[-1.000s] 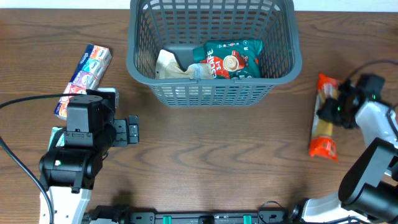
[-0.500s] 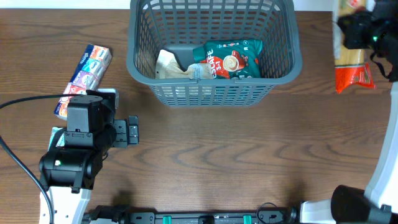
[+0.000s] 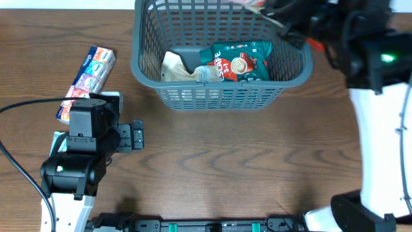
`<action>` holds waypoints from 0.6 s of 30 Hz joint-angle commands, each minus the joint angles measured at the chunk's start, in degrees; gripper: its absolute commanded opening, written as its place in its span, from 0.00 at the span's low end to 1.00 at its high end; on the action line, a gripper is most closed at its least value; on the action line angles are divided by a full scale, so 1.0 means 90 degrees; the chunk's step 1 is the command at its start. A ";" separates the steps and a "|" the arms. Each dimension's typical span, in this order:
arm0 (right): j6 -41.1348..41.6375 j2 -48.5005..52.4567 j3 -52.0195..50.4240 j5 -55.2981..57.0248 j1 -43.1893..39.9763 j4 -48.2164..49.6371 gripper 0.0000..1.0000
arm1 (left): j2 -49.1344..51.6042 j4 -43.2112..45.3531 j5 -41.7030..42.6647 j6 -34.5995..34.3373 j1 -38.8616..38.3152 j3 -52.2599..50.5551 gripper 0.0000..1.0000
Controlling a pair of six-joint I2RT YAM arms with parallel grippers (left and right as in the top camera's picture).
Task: Pack container
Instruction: 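Lift the spaghetti package and lay it into the basket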
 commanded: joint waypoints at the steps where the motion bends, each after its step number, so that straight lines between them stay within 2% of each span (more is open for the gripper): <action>1: -0.0580 0.0437 0.0216 -0.0092 0.0372 0.0163 0.01 | -0.0012 -0.0017 -0.0075 -0.0053 -0.0010 0.0131 0.98; 12: -0.0580 0.2441 0.0211 -0.0090 0.0857 -0.0192 0.01 | -0.0012 -0.0017 -0.0075 -0.0053 -0.0010 0.0131 0.98; 18: -0.0580 0.3257 0.0211 0.0061 0.0843 -0.0879 0.01 | -0.0010 -0.0015 -0.0075 -0.0053 -0.0010 0.0131 0.99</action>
